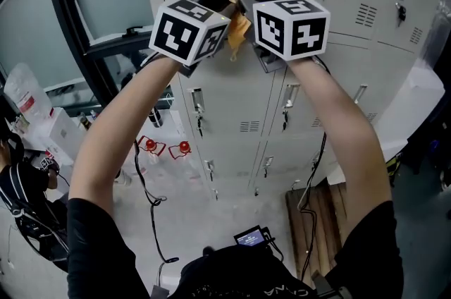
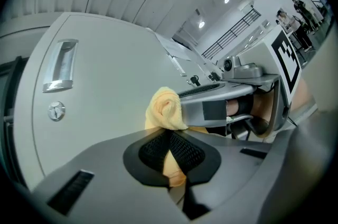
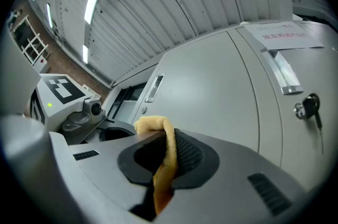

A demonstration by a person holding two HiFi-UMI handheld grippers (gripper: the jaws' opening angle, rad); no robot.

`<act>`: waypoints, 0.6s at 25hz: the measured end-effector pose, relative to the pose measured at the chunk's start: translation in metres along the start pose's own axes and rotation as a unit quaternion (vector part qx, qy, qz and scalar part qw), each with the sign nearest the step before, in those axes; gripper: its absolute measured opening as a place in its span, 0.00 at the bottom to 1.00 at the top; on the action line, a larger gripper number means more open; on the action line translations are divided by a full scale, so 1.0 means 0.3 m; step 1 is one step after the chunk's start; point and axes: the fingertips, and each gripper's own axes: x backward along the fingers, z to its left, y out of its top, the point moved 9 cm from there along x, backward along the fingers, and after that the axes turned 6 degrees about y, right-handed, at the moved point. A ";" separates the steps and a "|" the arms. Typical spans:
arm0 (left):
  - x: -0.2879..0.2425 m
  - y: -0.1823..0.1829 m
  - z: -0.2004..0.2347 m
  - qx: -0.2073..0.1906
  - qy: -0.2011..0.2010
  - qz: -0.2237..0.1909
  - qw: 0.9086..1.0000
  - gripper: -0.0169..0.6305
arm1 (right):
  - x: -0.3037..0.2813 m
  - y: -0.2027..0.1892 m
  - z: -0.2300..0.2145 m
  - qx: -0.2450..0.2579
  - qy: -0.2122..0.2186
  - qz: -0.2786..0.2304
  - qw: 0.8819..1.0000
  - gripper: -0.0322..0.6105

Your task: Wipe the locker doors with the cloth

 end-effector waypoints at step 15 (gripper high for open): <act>-0.191 0.082 -0.195 0.014 -0.042 -0.018 0.999 0.06 | 0.201 -0.018 -0.194 0.002 -0.048 0.017 0.999 0.13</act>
